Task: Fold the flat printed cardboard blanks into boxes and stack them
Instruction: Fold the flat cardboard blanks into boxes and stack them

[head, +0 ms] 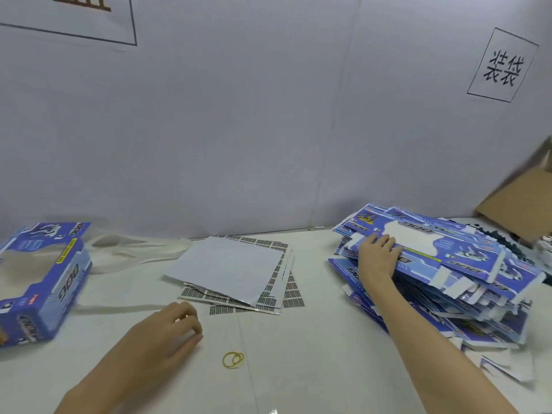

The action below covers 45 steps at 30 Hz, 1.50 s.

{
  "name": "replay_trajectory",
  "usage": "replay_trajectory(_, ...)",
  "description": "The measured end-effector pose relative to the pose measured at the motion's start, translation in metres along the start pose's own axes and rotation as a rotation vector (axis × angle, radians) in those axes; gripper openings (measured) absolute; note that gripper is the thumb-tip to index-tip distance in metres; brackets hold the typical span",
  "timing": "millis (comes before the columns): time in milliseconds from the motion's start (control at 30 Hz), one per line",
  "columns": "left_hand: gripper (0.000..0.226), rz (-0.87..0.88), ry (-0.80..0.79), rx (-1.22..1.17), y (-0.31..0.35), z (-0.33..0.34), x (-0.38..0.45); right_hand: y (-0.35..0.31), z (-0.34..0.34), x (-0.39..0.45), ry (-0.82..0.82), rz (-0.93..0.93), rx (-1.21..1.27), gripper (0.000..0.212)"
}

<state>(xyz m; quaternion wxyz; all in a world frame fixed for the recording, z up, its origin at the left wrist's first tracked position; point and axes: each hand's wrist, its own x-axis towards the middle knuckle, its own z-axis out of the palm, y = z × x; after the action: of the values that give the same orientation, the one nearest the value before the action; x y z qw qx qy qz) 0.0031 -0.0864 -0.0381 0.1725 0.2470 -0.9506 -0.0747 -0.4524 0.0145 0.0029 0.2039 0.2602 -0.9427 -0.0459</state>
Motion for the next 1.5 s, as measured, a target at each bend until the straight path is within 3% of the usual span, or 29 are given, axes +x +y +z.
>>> replay_trajectory(133,0.050,-0.010,0.001,-0.004,0.001,-0.001,-0.002,-0.045,-0.015,-0.023,0.126,-0.168,0.005,0.062)
replay_trajectory(267,0.024,-0.021,0.013,0.006,-0.001,0.000,-0.005,-0.098,-0.051,-0.074,0.594,-0.480,0.141,0.058)
replay_trajectory(333,0.021,-0.052,0.037,-0.020,-0.003,0.001,-0.004,-0.123,-0.069,-0.103,0.817,-0.636,0.358,0.057)
replay_trajectory(400,0.024,-0.107,0.087,-0.053,-0.008,0.003,-0.003,-0.143,-0.085,-0.138,0.842,-0.725,0.620,0.070)
replay_trajectory(500,0.040,-0.236,0.200,-0.145,-0.015,0.006,0.000,-0.159,-0.099,-0.177,0.657,-0.882,1.033,0.085)
replay_trajectory(600,0.087,-0.352,0.426,-0.385,-0.018,0.004,0.001,-0.156,-0.107,-0.194,0.414,-0.997,1.492,0.059)
replay_trajectory(667,0.115,-0.422,0.566,-0.554,-0.019,-0.003,0.003,-0.152,-0.116,-0.199,0.257,-0.844,1.783,0.039)
replay_trajectory(767,0.118,-0.468,0.684,-0.639,-0.019,-0.019,0.004,-0.147,-0.123,-0.197,-0.096,-0.498,2.159,0.013)
replay_trajectory(867,0.113,-0.478,0.700,-0.321,-0.017,-0.029,0.004,-0.146,-0.119,-0.187,-0.456,-0.273,2.290,0.028)
replay_trajectory(967,0.113,-0.427,0.608,-0.360,-0.006,-0.026,0.005,-0.148,-0.111,-0.186,-0.740,-0.103,2.339,0.043)
replay_trajectory(1133,0.126,-0.458,0.530,-0.325,0.006,-0.024,0.002,-0.161,-0.104,-0.201,-0.768,-0.045,2.399,0.054)
replay_trajectory(1233,0.116,-0.439,0.469,-0.397,0.012,-0.028,0.003,-0.170,-0.107,-0.210,-0.798,0.025,2.400,0.056)
replay_trajectory(1367,0.096,-0.383,0.534,-0.559,0.015,-0.040,0.001,-0.170,-0.105,-0.208,-0.841,-0.121,2.434,0.046)
replay_trajectory(1433,0.072,-0.382,0.569,-0.734,0.014,-0.048,0.002,-0.165,-0.106,-0.206,-0.883,-0.274,2.403,0.048)
replay_trajectory(1500,0.035,-0.373,0.584,-0.883,0.012,-0.058,0.000,-0.161,-0.109,-0.205,-0.923,-0.400,2.272,0.065)
